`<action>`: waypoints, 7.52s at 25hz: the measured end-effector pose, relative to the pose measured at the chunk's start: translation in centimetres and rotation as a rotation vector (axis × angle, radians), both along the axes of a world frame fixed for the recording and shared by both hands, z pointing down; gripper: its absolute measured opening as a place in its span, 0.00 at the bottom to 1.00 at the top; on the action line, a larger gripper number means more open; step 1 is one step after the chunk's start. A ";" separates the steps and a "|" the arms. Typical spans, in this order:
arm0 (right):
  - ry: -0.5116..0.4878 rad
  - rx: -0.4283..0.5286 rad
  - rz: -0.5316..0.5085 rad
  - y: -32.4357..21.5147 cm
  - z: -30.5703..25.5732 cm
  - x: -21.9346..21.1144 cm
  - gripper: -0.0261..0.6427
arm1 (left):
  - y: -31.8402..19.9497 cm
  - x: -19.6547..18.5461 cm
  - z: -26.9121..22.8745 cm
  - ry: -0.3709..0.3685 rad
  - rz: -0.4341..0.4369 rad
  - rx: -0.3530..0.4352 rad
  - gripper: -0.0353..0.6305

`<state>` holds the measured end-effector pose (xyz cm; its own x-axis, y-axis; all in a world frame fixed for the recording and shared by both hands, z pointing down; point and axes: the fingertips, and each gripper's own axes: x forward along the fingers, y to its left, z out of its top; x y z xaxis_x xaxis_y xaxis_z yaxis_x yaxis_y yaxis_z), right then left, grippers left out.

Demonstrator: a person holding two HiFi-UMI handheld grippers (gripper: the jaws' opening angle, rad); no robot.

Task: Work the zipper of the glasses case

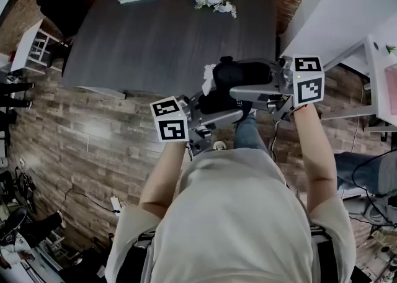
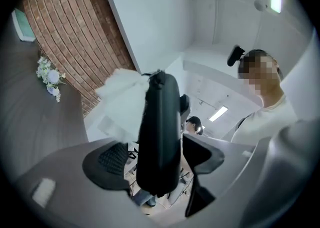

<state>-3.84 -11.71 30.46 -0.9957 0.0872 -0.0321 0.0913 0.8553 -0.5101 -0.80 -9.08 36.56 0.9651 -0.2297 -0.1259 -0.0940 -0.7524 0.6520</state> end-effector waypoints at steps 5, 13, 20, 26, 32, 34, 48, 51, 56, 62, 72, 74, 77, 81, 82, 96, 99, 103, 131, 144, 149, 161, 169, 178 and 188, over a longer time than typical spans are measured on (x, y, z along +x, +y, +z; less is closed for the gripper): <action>0.022 0.014 -0.068 1.0 0.4 -0.7 0.45 | 0.6 1.4 -0.3 0.003 0.027 0.029 0.45; 0.302 0.196 0.100 -2.3 0.9 -0.3 0.50 | -1.1 1.6 3.1 -0.198 -0.101 0.029 0.44; 0.781 0.344 -0.231 -0.5 5.6 -1.8 0.52 | 0.2 4.0 6.7 -0.461 -0.075 0.097 0.44; 0.943 0.380 -0.421 0.8 8.7 -2.6 0.41 | 1.2 5.4 8.7 -0.583 -0.031 0.137 0.44; 1.046 0.525 -0.440 1.0 10.4 -2.7 0.05 | 1.4 5.4 9.8 -0.611 -0.019 0.112 0.44; 1.008 0.529 -0.430 0.9 9.8 -3.0 0.05 | 1.3 5.2 10.2 -0.618 -0.016 0.102 0.44; 0.736 0.574 -0.007 -3.4 1.2 -1.2 0.04 | -0.9 1.7 9.9 -0.543 -0.170 0.052 0.43; 0.720 0.597 0.094 -4.3 0.5 -0.2 0.04 | -1.4 1.1 8.9 -0.517 -0.210 0.075 0.43; 0.692 0.588 0.286 -7.3 -2.3 3.1 0.04 | -1.3 -0.8 9.1 -0.458 -0.265 0.010 0.42; 0.664 0.533 0.217 -5.4 0.0 2.8 0.04 | -1.5 -0.9 8.5 -0.536 -0.266 0.089 0.43; 0.707 0.692 0.026 -3.2 3.2 1.9 0.36 | -0.9 -0.3 7.8 -0.545 -0.210 0.174 0.43; 0.723 0.695 -0.021 -3.3 3.9 1.9 0.33 | -0.6 0.1 7.8 -0.537 -0.181 0.184 0.43; 0.705 0.658 -0.068 -3.0 4.0 1.7 0.06 | -0.4 0.2 7.8 -0.539 -0.168 0.188 0.43; 0.704 0.676 -0.071 -2.8 3.4 1.7 0.05 | -0.5 -0.2 7.8 -0.517 -0.188 0.159 0.43; 0.704 0.694 -0.063 -2.9 3.0 1.7 0.05 | -0.5 -0.2 7.9 -0.518 -0.189 0.159 0.43; 0.758 0.759 0.061 -5.1 1.1 4.1 0.05 | -1.5 -1.1 4.9 -0.372 -0.311 0.182 0.42; 0.720 0.685 0.093 -4.9 2.1 4.7 0.05 | -2.1 -2.1 3.7 -0.332 -0.333 0.181 0.42; 0.701 0.625 0.127 -4.6 3.8 5.2 0.05 | -3.0 -3.1 2.0 -0.249 -0.364 0.156 0.42; 0.469 0.180 0.206 1.5 15.2 -1.0 0.05 | -10.4 -4.5 -0.9 -0.104 -0.473 0.106 0.43; 0.522 0.175 0.171 1.6 19.0 -0.7 0.05 | -14.1 -1.1 6.2 -0.138 -0.381 -0.074 0.43; 0.576 0.100 0.345 -0.6 22.1 2.1 0.20 | -17.4 -0.6 11.3 -0.228 -0.406 -0.155 0.43; 0.557 0.043 0.682 -8.9 21.7 10.8 0.06 | -22.5 2.9 20.9 -0.488 -0.391 -0.291 0.44; 0.553 0.026 0.691 -10.6 22.5 10.9 0.04 | -24.3 4.3 23.1 -0.640 -0.364 -0.343 0.44; 0.548 0.035 0.703 -10.1 22.2 11.4 0.04 | -26.2 -0.2 23.0 -0.751 -0.578 -0.263 0.55; 0.532 0.104 0.760 -8.1 20.0 10.6 0.04 | -22.9 -3.2 19.8 -0.706 -0.662 -0.217 0.57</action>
<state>6.75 -19.80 50.43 -0.6680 -0.6169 0.4160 -0.7352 0.6334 -0.2413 -4.05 -32.02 56.39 0.4712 -0.6995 0.5373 -0.8722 -0.2787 0.4021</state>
